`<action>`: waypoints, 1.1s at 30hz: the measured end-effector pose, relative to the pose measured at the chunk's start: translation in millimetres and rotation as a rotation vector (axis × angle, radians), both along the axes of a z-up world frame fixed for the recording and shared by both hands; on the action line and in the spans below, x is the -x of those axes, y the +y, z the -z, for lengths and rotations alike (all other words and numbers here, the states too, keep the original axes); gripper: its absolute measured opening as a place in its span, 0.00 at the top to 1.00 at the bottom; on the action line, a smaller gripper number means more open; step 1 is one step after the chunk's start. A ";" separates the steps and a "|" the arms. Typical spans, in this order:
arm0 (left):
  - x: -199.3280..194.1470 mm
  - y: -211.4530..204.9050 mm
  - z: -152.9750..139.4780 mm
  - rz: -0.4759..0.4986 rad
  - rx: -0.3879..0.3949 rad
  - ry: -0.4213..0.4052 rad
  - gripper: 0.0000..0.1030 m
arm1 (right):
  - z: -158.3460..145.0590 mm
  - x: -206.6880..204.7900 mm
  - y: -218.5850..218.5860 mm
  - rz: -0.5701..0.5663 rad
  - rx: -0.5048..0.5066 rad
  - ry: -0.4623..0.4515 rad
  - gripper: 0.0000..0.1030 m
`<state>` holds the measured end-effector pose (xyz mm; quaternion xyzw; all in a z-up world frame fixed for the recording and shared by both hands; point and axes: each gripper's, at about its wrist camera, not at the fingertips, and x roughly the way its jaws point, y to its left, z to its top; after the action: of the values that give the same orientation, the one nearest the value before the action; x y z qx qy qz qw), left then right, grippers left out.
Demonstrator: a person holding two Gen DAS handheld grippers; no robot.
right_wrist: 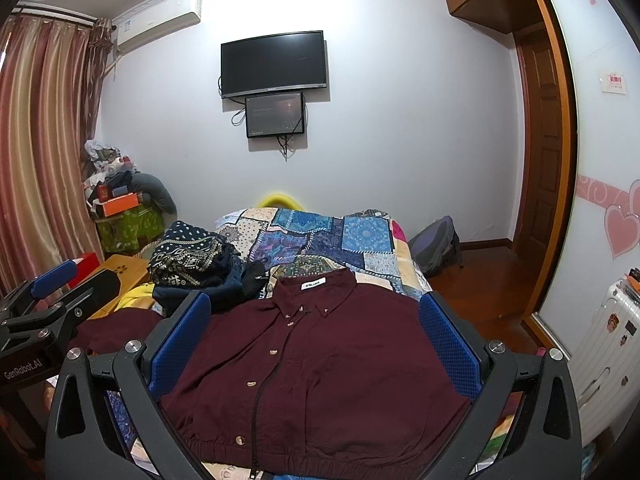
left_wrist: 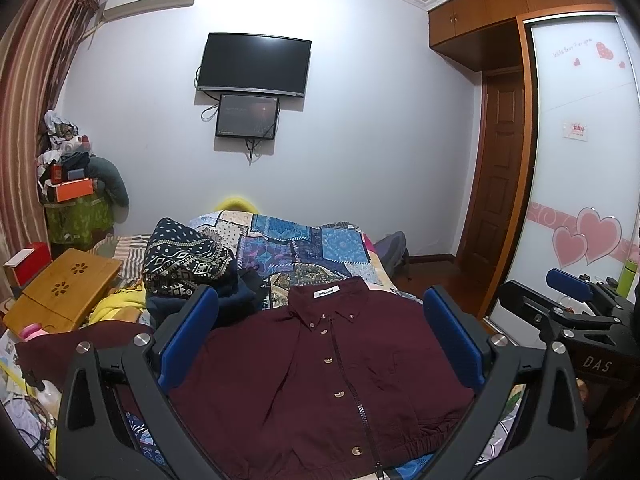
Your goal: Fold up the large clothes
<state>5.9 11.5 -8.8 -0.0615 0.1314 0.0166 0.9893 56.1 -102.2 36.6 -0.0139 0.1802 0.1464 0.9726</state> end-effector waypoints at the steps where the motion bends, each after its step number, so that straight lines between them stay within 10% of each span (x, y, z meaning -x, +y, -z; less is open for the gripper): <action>1: 0.0 -0.1 0.3 0.000 0.000 0.001 0.00 | 0.0 0.1 -0.1 0.000 0.000 0.001 0.00; 33: -3.3 6.0 2.7 -0.006 0.010 0.009 0.00 | 0.1 -0.2 -0.5 0.003 0.002 0.014 0.00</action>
<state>9.1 17.5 -11.5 -0.0669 0.1357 0.0192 0.9883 56.2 -102.7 36.5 -0.0139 0.1873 0.1449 0.9715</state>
